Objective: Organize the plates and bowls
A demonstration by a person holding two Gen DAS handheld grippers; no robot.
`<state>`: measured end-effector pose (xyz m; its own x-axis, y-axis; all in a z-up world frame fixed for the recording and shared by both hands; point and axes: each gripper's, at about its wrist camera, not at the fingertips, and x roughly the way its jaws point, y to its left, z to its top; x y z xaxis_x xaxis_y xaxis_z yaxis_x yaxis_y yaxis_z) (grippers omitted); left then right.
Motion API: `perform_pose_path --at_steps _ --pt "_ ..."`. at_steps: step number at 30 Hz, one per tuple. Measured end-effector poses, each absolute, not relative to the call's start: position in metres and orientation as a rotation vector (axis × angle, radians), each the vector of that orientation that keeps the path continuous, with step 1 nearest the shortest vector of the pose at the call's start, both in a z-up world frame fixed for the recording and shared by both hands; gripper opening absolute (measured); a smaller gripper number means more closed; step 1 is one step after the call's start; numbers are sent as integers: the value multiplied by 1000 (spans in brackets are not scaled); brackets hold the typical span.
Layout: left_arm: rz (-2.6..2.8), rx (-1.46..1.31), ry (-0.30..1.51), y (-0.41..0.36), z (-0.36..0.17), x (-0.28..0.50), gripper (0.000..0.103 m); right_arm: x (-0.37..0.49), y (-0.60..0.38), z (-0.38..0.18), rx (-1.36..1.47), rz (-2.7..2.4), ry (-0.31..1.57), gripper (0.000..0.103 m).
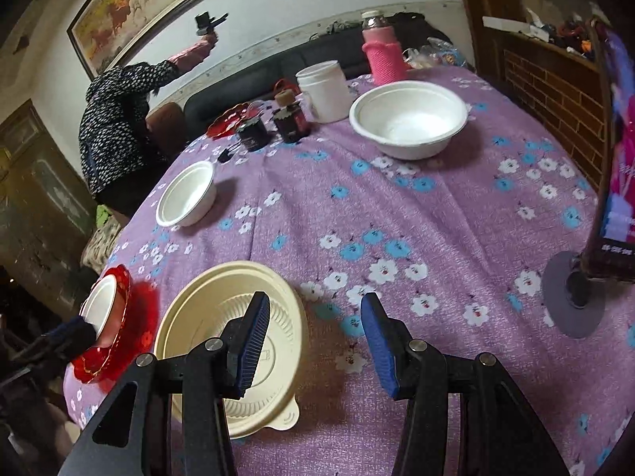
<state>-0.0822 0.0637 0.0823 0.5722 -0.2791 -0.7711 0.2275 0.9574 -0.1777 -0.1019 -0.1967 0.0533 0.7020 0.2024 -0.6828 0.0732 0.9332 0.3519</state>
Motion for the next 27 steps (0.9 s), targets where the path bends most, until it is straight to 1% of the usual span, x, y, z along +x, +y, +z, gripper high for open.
perform_pose_path --at_steps 5,15,17,19,20,21,22,24,25,27 --pt "-295 -23 996 36 53 -66 91 -94 -188 33 399 138 856 52" --pt "-309 -5 1086 15 24 -46 90 -92 -179 12 411 168 904 52" --pt "-314 -13 1103 14 19 -43 81 -93 -179 9 416 171 909 52" --pt "-317 -17 1121 14 15 -41 61 -91 -179 6 418 175 916 52" --pt "-311 -6 1115 13 15 -40 58 -91 -177 5 418 176 919 51" --pt "-310 -1 1109 12 14 -41 53 -90 -176 5 417 177 921 49" --pt "-314 -4 1113 12 14 -40 50 -90 -176 4 417 176 924 48" --pt "-314 -11 1111 14 14 -40 42 -90 -175 2 424 175 930 40" --pt "-315 -14 1112 14 14 -40 41 -89 -175 2 426 175 934 37" --pt "-315 -23 1111 15 15 -41 41 -89 -174 0 426 175 942 26"
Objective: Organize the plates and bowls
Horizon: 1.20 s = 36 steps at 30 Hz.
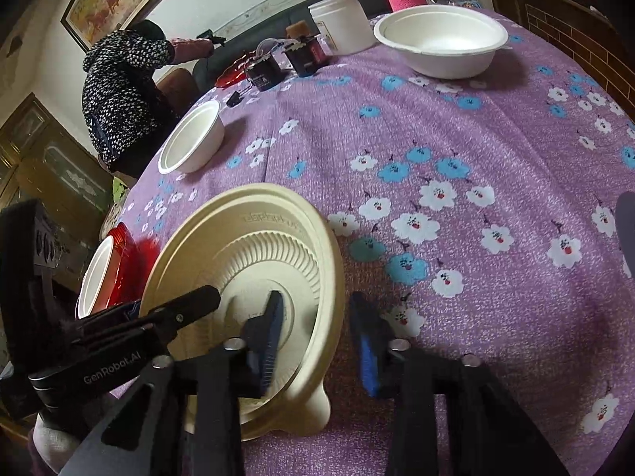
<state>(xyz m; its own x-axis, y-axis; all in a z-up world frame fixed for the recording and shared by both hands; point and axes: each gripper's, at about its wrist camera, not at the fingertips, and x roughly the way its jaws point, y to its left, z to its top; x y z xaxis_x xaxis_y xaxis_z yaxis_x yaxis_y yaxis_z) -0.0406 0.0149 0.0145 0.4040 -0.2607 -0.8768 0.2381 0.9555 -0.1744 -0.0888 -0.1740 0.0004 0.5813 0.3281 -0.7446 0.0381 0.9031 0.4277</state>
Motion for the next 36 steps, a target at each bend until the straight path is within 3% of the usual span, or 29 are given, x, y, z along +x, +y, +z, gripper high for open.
perform_pose_path --at_steps 7,36 --pt "-340 -39 1090 15 23 -48 39 -92 -165 5 410 180 941 16" --pt "-230 -235 839 158 105 -87 39 -88 -39 85 297 387 876 16"
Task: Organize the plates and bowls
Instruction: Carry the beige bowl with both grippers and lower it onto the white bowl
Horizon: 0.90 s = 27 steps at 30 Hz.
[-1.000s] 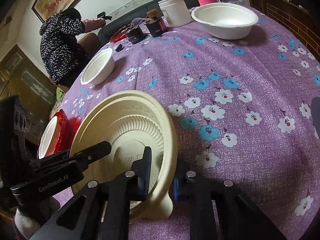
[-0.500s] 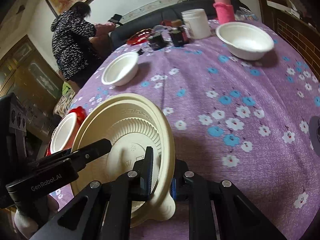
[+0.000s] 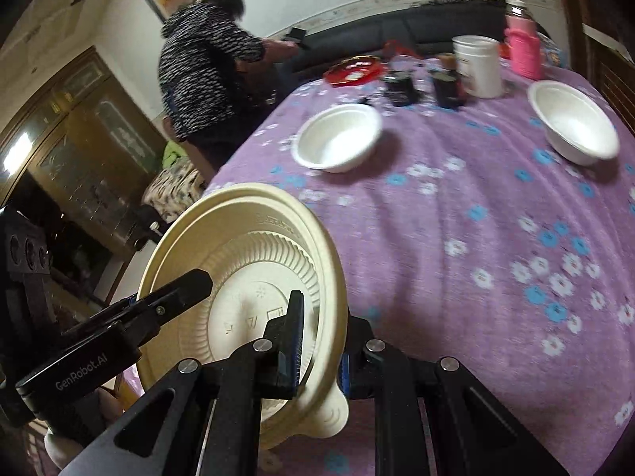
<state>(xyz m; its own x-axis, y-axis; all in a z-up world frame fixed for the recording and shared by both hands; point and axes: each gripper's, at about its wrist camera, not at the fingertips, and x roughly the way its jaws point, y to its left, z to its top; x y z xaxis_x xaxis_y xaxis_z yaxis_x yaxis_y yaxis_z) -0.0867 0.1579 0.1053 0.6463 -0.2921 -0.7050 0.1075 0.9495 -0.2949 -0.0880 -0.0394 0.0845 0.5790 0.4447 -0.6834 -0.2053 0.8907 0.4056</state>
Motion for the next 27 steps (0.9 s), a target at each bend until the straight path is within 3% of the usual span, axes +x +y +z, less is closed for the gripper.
perform_pose_path --at_steps 12,22,26,27 --pt "-43 -288 852 242 94 -58 40 -42 56 92 246 487 925 16" --pt "17 -273 893 261 68 -44 40 -26 92 68 172 475 992 16" --pt "44 -245 855 259 75 -49 47 -23 97 63 143 463 994 18" --pt "43 -250 842 259 78 -51 53 -23 99 62 130 454 985 18"
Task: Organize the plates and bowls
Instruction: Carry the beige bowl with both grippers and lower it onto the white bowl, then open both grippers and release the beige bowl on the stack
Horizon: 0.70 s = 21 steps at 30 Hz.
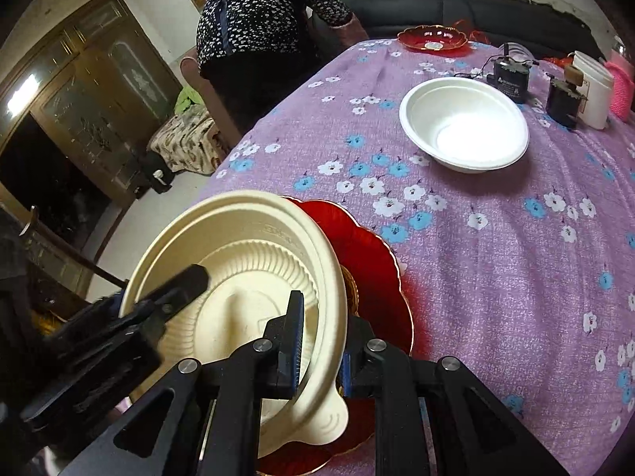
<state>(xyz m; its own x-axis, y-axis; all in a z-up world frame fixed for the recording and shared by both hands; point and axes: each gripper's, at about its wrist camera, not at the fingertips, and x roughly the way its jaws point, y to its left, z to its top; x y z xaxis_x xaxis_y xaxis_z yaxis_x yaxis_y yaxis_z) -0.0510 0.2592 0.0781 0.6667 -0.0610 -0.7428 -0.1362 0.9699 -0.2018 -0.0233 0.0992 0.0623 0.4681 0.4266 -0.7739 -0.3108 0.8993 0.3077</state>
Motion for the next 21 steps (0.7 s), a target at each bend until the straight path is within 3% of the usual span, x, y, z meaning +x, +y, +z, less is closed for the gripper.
perform_pose_path --at_steps 2,4,6,8,14,21 --pt "54 -250 801 261 87 -59 63 -23 103 63 101 443 967 18" --pt "77 -253 754 265 97 -69 71 -23 106 64 74 435 954 25" --pt "87 -273 721 270 103 -80 73 -24 108 66 69 436 936 48" --pt "88 -306 700 276 108 -88 74 -25 108 68 73 434 910 59" --pt "83 -473 670 299 103 -108 77 -29 107 76 78 420 867 60" --pt "147 -443 613 303 101 -118 77 -43 96 88 103 386 824 60"
